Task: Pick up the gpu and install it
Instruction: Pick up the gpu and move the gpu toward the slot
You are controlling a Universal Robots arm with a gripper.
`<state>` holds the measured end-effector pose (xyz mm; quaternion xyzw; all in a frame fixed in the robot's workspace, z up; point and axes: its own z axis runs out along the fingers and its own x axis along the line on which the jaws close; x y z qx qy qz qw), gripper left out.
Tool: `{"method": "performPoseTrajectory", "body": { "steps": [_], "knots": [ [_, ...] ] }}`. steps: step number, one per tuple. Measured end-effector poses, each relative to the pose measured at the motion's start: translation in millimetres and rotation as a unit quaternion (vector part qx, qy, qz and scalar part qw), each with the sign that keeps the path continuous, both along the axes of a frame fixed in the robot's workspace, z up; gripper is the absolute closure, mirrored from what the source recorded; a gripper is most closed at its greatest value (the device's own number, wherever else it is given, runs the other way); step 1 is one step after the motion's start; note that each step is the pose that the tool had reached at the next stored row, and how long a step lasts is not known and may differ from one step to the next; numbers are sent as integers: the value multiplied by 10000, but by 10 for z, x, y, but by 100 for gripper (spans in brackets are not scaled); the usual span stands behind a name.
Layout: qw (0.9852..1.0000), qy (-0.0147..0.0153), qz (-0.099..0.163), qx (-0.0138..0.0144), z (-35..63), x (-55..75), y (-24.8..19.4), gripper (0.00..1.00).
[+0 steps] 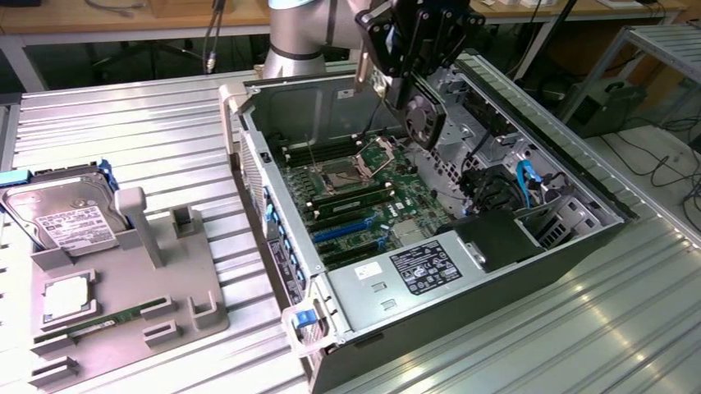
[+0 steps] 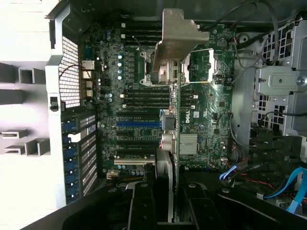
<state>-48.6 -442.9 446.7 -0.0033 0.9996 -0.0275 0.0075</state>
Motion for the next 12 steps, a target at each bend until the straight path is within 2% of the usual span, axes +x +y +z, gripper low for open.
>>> {"method": "performPoseTrajectory", "body": {
  "steps": [7, 10, 12],
  "knots": [
    [10000, 1, 0, 6, -3, 141, 0, 73],
    [10000, 13, 0, 76, -7, 219, 0, 73],
    [10000, 13, 0, 79, -8, 241, 0, 73]
  ]
}}
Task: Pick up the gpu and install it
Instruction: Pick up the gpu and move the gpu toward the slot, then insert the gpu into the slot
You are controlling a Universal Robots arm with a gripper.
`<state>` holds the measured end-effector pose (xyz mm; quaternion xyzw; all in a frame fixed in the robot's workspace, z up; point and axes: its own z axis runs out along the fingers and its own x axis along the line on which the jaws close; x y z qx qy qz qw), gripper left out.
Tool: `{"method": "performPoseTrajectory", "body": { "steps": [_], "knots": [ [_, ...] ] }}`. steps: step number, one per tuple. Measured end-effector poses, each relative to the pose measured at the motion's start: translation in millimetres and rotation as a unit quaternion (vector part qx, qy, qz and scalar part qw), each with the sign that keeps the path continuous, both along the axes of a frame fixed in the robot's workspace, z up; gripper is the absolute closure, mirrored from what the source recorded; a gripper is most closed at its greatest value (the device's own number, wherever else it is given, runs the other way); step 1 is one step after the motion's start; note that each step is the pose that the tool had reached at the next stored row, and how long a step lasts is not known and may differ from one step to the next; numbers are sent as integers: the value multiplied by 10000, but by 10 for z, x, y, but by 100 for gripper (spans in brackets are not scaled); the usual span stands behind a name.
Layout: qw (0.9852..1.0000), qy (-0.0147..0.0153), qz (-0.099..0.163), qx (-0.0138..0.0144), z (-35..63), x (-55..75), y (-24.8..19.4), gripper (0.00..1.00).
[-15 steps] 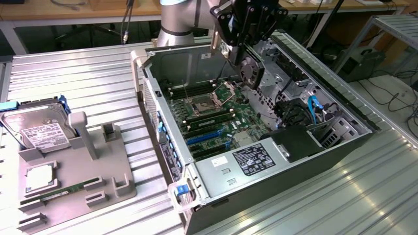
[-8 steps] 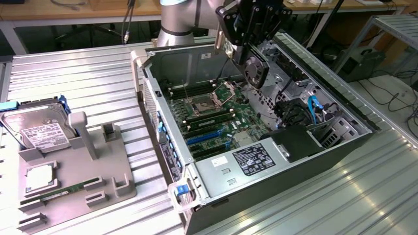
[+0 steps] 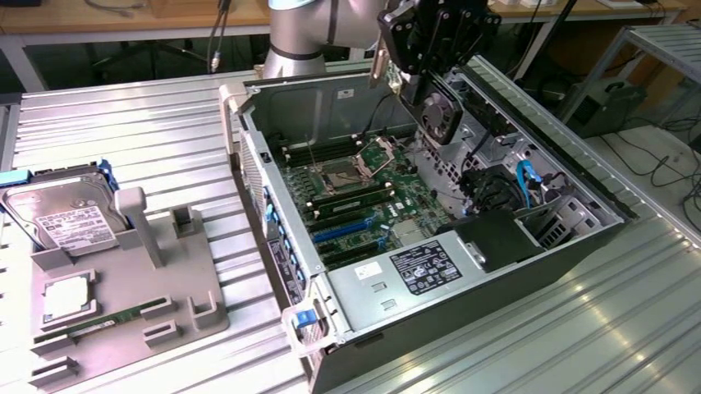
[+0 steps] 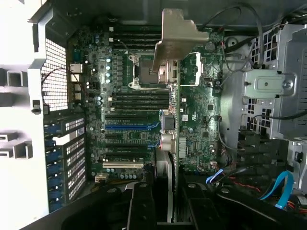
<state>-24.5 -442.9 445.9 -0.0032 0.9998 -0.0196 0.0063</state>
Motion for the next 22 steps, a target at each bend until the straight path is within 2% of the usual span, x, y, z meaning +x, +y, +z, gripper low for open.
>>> {"method": "performPoseTrajectory", "body": {
  "steps": [6, 22],
  "knots": [
    [10000, 0, 0, -1, -3, 96, 0, 73],
    [10000, 0, 32, 0, -3, 96, 0, 73]
  ]
}}
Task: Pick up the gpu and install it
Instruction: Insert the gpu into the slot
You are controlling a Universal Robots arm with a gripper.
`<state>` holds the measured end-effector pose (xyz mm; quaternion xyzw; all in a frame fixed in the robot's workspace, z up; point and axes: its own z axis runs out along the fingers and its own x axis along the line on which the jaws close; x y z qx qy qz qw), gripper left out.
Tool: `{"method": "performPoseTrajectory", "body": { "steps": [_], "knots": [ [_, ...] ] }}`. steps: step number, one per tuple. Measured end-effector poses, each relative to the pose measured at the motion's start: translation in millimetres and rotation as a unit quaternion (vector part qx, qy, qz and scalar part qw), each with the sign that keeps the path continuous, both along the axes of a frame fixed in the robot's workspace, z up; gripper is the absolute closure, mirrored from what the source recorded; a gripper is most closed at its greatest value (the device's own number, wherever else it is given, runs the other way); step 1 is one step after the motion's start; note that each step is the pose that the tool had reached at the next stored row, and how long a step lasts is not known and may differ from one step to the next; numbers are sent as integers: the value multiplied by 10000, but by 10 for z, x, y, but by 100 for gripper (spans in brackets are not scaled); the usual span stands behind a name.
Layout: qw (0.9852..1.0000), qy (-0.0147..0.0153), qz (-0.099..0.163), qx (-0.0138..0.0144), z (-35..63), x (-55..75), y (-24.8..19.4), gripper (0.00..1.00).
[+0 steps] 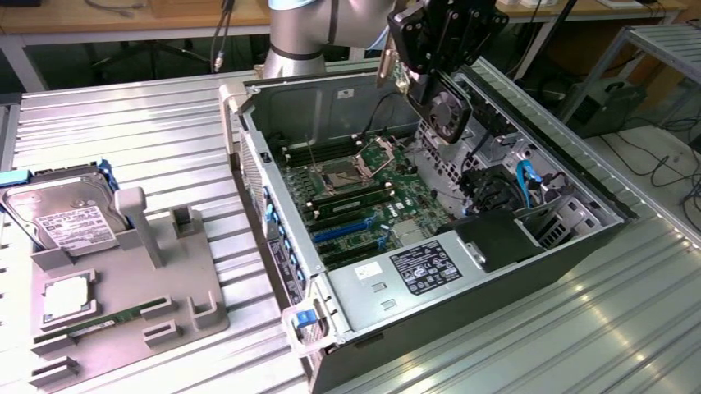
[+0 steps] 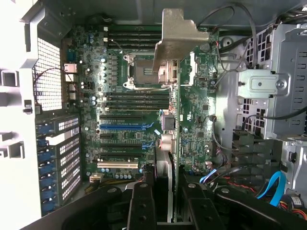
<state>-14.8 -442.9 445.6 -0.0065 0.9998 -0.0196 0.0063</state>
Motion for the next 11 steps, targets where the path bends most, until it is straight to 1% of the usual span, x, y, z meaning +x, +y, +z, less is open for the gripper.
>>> {"method": "performPoseTrajectory", "body": {
  "steps": [5, 11],
  "knots": [
    [9997, 0, 244, 0, 0, -3, 0, 73],
    [9991, 0, 432, 0, 0, -4, 0, 73]
  ]
}}
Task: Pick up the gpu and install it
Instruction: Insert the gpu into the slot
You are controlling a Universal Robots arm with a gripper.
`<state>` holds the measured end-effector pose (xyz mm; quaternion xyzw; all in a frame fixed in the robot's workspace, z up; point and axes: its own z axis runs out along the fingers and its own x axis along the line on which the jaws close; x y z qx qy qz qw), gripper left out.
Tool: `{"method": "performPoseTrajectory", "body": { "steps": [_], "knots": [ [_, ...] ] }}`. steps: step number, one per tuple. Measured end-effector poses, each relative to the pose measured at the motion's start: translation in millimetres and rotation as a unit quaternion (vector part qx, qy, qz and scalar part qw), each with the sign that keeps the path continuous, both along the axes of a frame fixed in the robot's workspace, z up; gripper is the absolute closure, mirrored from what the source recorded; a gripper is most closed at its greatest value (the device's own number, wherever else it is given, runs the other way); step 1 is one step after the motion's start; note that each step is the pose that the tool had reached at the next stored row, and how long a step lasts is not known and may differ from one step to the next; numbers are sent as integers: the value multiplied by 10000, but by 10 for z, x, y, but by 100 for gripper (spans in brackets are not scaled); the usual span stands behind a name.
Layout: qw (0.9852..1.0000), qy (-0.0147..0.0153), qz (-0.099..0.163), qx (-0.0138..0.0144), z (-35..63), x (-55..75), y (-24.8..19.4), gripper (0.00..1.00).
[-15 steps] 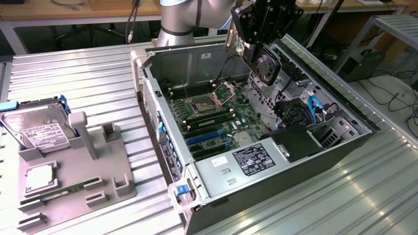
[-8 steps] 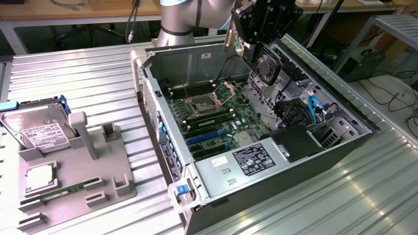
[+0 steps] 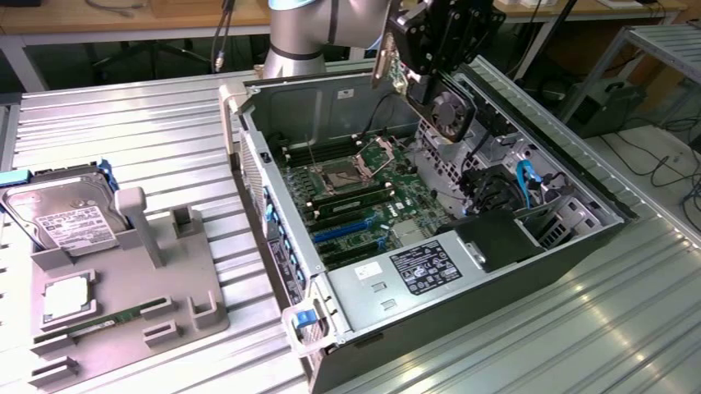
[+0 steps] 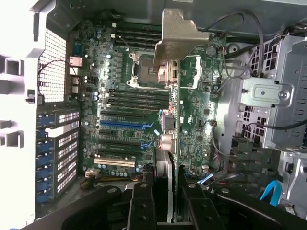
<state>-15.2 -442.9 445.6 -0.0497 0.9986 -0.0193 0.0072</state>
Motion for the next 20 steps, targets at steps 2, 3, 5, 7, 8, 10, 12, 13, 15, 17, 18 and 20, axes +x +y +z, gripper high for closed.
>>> {"method": "performPoseTrajectory", "body": {
  "steps": [2, 3, 5, 7, 8, 10, 12, 13, 15, 17, 18, 20],
  "knots": [
    [9997, 0, 227, 0, 0, 0, 0, 73],
    [9986, 0, 522, 0, 0, 0, 0, 73],
    [9940, 0, 1097, 0, 0, -1, 0, 73],
    [9886, 0, 1506, 0, 0, -2, 0, 73],
    [9869, 0, 1613, 0, 0, -2, 0, 73],
    [9820, 0, 1889, 0, 0, -2, 0, 73],
    [9751, 0, 2216, 0, 0, -1, 0, 73],
    [9706, 0, 2409, 0, 0, -2, 0, 73],
    [9601, 0, 2796, 0, 0, -2, 0, 73],
    [9408, 0, 3388, 0, 0, -2, 0, 73],
    [9347, 0, 3555, 0, 0, -2, 0, 73],
    [9111, 0, 4121, 0, 0, -2, 0, 73]
  ]
}}
